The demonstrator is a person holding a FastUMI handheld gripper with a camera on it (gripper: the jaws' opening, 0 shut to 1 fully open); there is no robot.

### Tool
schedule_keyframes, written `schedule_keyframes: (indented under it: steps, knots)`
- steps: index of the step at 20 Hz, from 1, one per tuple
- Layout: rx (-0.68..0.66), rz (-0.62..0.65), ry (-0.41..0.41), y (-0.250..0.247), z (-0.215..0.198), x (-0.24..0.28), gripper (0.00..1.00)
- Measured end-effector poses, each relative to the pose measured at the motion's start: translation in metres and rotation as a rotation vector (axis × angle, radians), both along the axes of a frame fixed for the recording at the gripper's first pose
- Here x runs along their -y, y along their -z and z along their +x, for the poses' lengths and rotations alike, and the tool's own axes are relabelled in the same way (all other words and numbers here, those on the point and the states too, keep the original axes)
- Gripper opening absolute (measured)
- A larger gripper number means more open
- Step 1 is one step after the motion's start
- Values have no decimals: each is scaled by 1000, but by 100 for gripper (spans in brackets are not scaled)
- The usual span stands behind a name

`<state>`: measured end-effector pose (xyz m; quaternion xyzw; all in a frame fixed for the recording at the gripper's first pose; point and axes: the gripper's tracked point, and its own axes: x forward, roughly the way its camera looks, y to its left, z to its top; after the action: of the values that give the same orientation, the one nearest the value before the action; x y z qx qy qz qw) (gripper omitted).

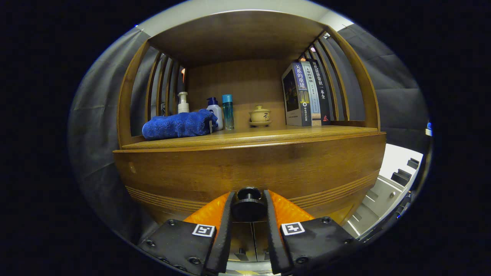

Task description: Pull open the drawer, take out the items inside it, and place them on the countertop above the cabinet.

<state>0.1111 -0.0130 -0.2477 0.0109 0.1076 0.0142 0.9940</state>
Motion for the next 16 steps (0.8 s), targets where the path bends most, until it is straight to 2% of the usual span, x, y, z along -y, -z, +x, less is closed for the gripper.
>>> schedule_keyframes:
  steps: [4,16]
  knots:
    - [2,15,7,1,2,0,40]
    - [-66,18,-1,0,-32,-4,40]
